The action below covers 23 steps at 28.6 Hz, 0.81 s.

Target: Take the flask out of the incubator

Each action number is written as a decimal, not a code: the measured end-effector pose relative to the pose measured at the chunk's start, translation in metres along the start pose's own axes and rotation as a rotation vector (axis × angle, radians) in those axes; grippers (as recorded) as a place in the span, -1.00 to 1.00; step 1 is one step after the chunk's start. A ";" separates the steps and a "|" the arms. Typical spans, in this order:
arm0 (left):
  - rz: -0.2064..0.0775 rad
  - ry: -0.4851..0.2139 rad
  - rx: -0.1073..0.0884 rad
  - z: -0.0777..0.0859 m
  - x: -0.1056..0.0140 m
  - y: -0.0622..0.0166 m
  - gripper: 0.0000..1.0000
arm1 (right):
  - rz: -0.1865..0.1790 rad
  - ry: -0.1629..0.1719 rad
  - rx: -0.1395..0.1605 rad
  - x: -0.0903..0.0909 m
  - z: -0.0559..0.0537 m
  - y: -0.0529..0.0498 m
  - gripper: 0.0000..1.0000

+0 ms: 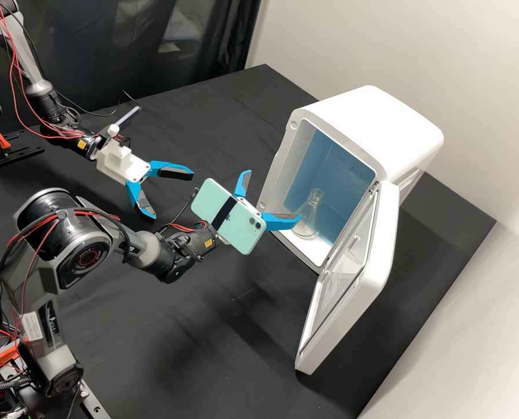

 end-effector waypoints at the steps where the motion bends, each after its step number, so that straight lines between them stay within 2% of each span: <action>1: 0.000 0.002 -0.002 -0.002 0.000 0.0003 1.00 | 0.000 0.000 0.000 0.000 0.000 0.000 1.00; 4: 0.012 0.032 -0.016 -0.012 -0.001 0.0026 1.00 | 0.000 0.000 0.000 0.000 0.000 0.000 1.00; 8: 0.023 0.052 -0.019 -0.018 -0.003 0.0043 1.00 | 0.000 0.000 0.000 0.000 0.000 0.000 1.00; 18: 0.023 0.051 -0.020 -0.018 -0.004 0.0033 1.00 | 0.000 0.000 0.004 0.000 0.000 0.000 1.00; 23: 0.016 0.052 -0.021 -0.018 -0.006 0.0011 1.00 | 0.005 0.005 0.005 0.011 0.000 0.000 1.00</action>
